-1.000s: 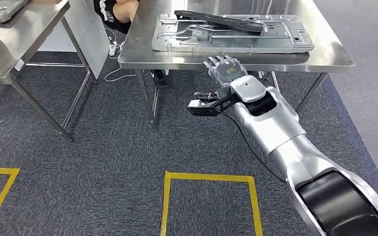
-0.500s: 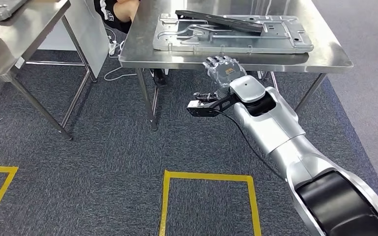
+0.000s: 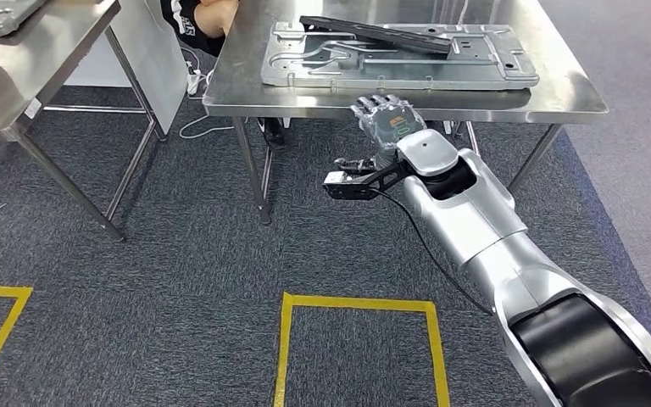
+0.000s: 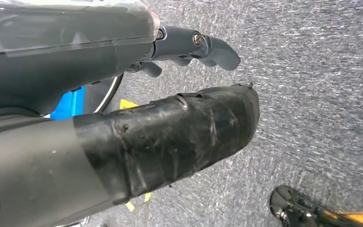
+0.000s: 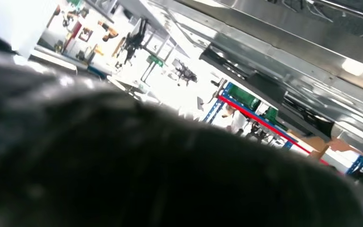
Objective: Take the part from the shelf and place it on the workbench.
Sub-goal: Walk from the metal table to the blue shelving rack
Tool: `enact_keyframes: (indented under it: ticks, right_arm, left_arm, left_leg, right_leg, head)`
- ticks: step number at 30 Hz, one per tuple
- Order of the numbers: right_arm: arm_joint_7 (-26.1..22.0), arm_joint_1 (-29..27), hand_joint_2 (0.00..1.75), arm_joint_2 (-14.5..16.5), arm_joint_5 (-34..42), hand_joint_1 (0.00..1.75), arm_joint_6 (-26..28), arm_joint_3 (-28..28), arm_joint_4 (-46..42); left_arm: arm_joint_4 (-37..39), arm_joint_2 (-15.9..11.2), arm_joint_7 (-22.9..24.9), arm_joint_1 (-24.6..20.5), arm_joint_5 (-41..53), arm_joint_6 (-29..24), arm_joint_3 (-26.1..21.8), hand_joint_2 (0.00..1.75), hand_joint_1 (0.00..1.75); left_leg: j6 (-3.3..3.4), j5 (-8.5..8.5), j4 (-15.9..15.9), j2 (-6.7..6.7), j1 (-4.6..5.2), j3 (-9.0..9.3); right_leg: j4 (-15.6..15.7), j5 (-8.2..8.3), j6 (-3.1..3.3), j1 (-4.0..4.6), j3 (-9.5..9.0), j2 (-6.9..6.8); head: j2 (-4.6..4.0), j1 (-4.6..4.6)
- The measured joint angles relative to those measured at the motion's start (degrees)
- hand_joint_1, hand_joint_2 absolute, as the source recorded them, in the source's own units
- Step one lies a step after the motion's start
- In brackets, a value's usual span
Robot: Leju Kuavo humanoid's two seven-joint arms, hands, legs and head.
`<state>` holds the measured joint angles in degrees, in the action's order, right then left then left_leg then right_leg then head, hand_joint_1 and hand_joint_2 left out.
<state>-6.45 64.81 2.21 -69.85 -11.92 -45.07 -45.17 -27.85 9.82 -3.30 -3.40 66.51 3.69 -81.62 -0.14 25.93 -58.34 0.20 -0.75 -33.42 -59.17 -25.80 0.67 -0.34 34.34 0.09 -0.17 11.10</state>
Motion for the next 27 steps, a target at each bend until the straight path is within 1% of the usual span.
enact_keyframes:
  ticks: [1,2,3,4,5,6,7,8,9,10,11,12,13,15,16,17,18,19,20,21,22,23,24,25,26,27]
  right_arm:
    - [0.0,0.1,0.0,0.0,0.0,0.0,0.0,0.0,0.0]
    - [0.0,0.1,0.0,0.1,0.0,0.0,0.0,0.0,0.0]
    - [0.0,0.1,0.0,0.1,0.0,0.0,0.0,0.0,0.0]
    - [0.0,0.1,0.0,0.1,0.0,0.0,0.0,0.0,0.0]
    - [0.0,0.0,0.0,0.1,0.0,0.0,0.0,0.0,0.0]
    - [0.0,-0.1,0.0,0.1,0.0,0.0,0.0,0.0,0.0]
    - [0.0,-0.1,0.0,0.1,0.0,0.0,0.0,0.0,0.0]
    - [0.0,-0.2,0.0,0.1,0.0,0.0,0.0,0.0,0.0]
    - [0.0,-0.2,0.0,0.1,0.0,0.0,0.0,0.0,0.0]
    - [0.0,-0.1,0.0,0.1,0.0,0.0,0.0,0.0,0.0]
    - [0.0,-0.1,0.0,0.1,0.0,0.0,0.0,0.0,0.0]
    - [0.0,0.0,0.0,0.1,0.0,0.0,0.0,0.0,0.0]
    - [0.0,0.0,0.0,0.1,0.0,0.0,0.0,0.0,0.0]
    - [0.0,0.0,0.0,0.1,0.0,0.0,0.0,0.0,0.0]
    - [0.0,0.0,0.0,0.1,0.0,0.0,0.0,0.0,0.0]
    - [0.0,0.1,0.0,0.1,0.0,0.0,0.0,0.0,0.0]
    - [0.0,0.1,0.0,0.0,0.0,0.0,0.0,0.0,0.0]
    - [0.0,0.1,0.0,0.0,0.0,0.0,0.0,0.0,0.0]
    - [0.0,0.0,0.0,0.0,0.0,0.0,0.0,0.0,0.0]
    - [0.0,-0.2,0.0,0.0,0.0,0.0,0.0,0.0,0.0]
    - [0.0,-0.3,0.0,0.0,0.0,0.0,0.0,0.0,0.0]
    - [0.0,-0.3,0.0,0.0,0.0,0.0,0.0,0.0,0.0]
    - [0.0,-0.3,0.0,0.0,0.0,0.0,0.0,0.0,0.0]
    - [0.0,-0.2,0.0,0.0,0.0,0.0,0.0,0.0,0.0]
    - [0.0,-0.1,0.0,0.0,0.0,0.0,0.0,0.0,0.0]
    - [0.0,0.0,0.0,0.0,0.0,0.0,0.0,0.0,0.0]
  left_arm:
    - [0.0,0.0,0.0,0.0,0.0,0.0,0.0,0.0,0.0]
    - [0.0,0.0,0.0,0.0,0.0,0.0,0.0,0.0,0.0]
    - [0.0,-0.1,0.0,0.0,0.0,0.0,0.0,0.0,0.0]
    - [0.0,0.0,0.0,0.0,0.0,0.0,0.0,0.0,0.0]
    - [0.0,0.0,0.0,0.1,0.0,0.0,0.0,0.0,0.0]
    - [0.0,0.0,0.0,0.1,0.0,0.0,0.0,0.0,0.0]
    - [0.0,0.0,0.0,0.1,0.0,0.0,0.0,0.0,0.0]
    - [0.0,0.0,0.0,0.1,0.0,0.0,0.0,0.0,0.0]
    - [0.0,0.0,0.0,0.1,0.0,0.0,0.0,0.0,0.0]
    - [0.0,-0.1,0.0,0.2,0.0,0.0,0.0,0.0,0.0]
    - [0.0,-0.1,0.0,0.2,0.0,0.0,0.0,0.0,0.0]
    - [0.0,-0.1,0.0,0.1,0.0,0.0,0.0,0.0,0.0]
    - [0.0,-0.1,0.0,0.1,0.0,0.0,0.0,0.0,0.0]
    - [0.0,-0.1,0.0,0.0,0.0,0.0,0.0,0.0,0.0]
    - [0.0,-0.1,0.0,0.0,0.0,0.0,0.0,0.0,0.0]
    - [0.0,-0.1,0.0,0.0,0.0,0.0,0.0,0.0,0.0]
    - [0.0,0.0,0.0,0.0,0.0,0.0,0.0,0.0,0.0]
    - [0.0,-0.1,0.0,0.0,0.0,0.0,0.0,0.0,0.0]
    - [0.0,-0.1,0.0,0.1,0.0,0.0,0.0,0.0,0.0]
    - [0.0,-0.1,0.0,0.1,0.0,0.0,0.0,0.0,0.0]
    - [0.0,-0.1,0.0,0.1,0.0,0.0,0.0,0.0,0.0]
    - [0.0,-0.1,0.0,0.1,0.0,0.0,0.0,0.0,0.0]
    - [0.0,-0.1,0.0,0.1,0.0,0.0,0.0,0.0,0.0]
    - [0.0,-0.1,0.0,0.1,0.0,0.0,0.0,0.0,0.0]
    - [0.0,0.0,0.0,0.1,0.0,0.0,0.0,0.0,0.0]
    - [0.0,0.1,0.0,0.1,0.0,0.0,0.0,0.0,0.0]
  left_leg:
    - [-0.27,0.78,-0.9,-0.02,-0.02,-0.4]
    - [-0.48,2.13,-2.9,-0.06,-0.05,-1.29]
    - [-0.63,3.94,-6.1,-0.08,-0.13,-2.72]
    - [-0.79,5.8,-10.0,-0.09,-0.16,-4.53]
    - [-0.95,7.05,-13.5,-0.09,-0.2,-6.18]
    - [-1.09,7.33,-15.6,-0.08,-0.25,-7.23]
    - [-1.16,6.41,-15.6,-0.08,-0.3,-7.3]
    - [-1.17,4.62,-13.5,-0.07,-0.35,-6.33]
    - [-1.11,2.42,-9.7,-0.05,-0.41,-4.55]
    - [-1.0,0.88,-5.8,-0.07,-0.36,-2.5]
    - [-0.79,-0.04,-2.9,-0.11,-0.26,-1.05]
    - [-0.56,-0.26,-1.1,-0.14,-0.15,-0.17]
    - [-0.34,-0.02,-0.6,-0.19,0.0,0.04]
    - [0.22,-0.08,-0.1,-0.17,-0.12,-0.06]
    - [0.58,-0.22,0.1,-0.14,-0.22,0.01]
    - [0.95,-0.39,0.4,-0.07,-0.34,0.09]
    - [1.23,-0.5,0.5,0.0,-0.38,0.14]
    - [1.42,-0.53,0.6,0.04,-0.34,0.1]
    - [1.49,-0.54,0.5,0.06,-0.31,0.04]
    - [1.53,-0.53,0.5,0.05,-0.29,0.0]
    - [1.54,-0.49,0.4,0.02,-0.28,-0.02]
    - [1.53,-0.43,0.3,-0.02,-0.27,-0.02]
    - [1.49,-0.33,0.1,-0.06,-0.27,0.02]
    - [1.42,-0.22,0.1,-0.09,-0.27,0.03]
    - [1.27,-0.15,0.0,-0.1,-0.21,-0.02]
    - [1.07,-0.15,0.0,-0.1,-0.18,-0.07]
  right_leg:
    - [0.3,0.19,0.36,-0.16,-0.09,-0.02]
    - [0.6,0.38,0.74,-0.32,-0.2,-0.04]
    - [0.8,0.47,0.99,-0.33,-0.25,-0.08]
    - [0.8,0.49,1.17,-0.29,-0.21,-0.09]
    - [0.7,0.48,1.22,-0.23,-0.15,-0.09]
    - [0.6,0.45,1.24,-0.19,-0.12,-0.09]
    - [0.5,0.4,1.23,-0.17,-0.09,-0.08]
    - [0.4,0.33,1.17,-0.18,-0.1,-0.07]
    - [0.3,0.22,1.05,-0.21,-0.12,-0.06]
    - [0.1,0.1,0.86,-0.15,-0.07,-0.03]
    - [0.0,0.03,0.63,-0.1,-0.01,-0.02]
    - [-0.2,-0.01,0.39,-0.02,0.07,-0.01]
    - [-0.2,0.02,0.15,0.05,0.14,-0.01]
    - [-0.3,-0.05,-0.44,0.06,0.17,-0.02]
    - [-0.9,-0.57,-0.7,0.03,0.39,-0.04]
    - [-2.5,-1.73,-0.95,0.02,1.07,-0.03]
    - [-5.2,-3.4,-1.11,-0.06,2.27,-0.02]
    - [-8.8,-5.31,-1.24,-0.08,3.95,-0.03]
    - [-12.6,-6.86,-1.35,-0.12,5.74,-0.02]
    - [-15.3,-7.49,-1.42,-0.18,7.05,-0.03]
    - [-16.3,-7.06,-1.44,-0.24,7.55,-0.03]
    - [-14.9,-5.57,-1.35,-0.28,6.96,-0.03]
    - [-11.7,-3.46,-1.17,-0.3,5.44,-0.03]
    - [-7.7,-1.64,-0.89,-0.26,3.59,-0.03]
    - [-4.2,-0.36,-0.63,-0.1,1.88,-0.04]
    - [-1.8,0.24,-0.42,0.09,0.77,-0.04]
  head:
    - [0.0,0.0]
    - [0.0,0.0]
    - [0.0,0.0]
    - [0.0,0.01]
    - [0.0,0.01]
    - [0.0,0.01]
    - [0.0,0.01]
    - [0.0,0.01]
    - [0.0,0.01]
    - [0.0,0.01]
    - [0.0,0.01]
    - [0.0,0.01]
    - [0.0,0.01]
    - [0.0,0.01]
    - [0.0,0.0]
    - [0.0,-0.01]
    - [0.0,-0.01]
    - [0.0,-0.02]
    - [0.0,-0.02]
    - [0.0,-0.02]
    - [0.0,-0.02]
    - [0.0,-0.02]
    - [0.0,-0.02]
    - [0.0,-0.02]
    - [0.0,-0.01]
    - [0.0,-0.01]
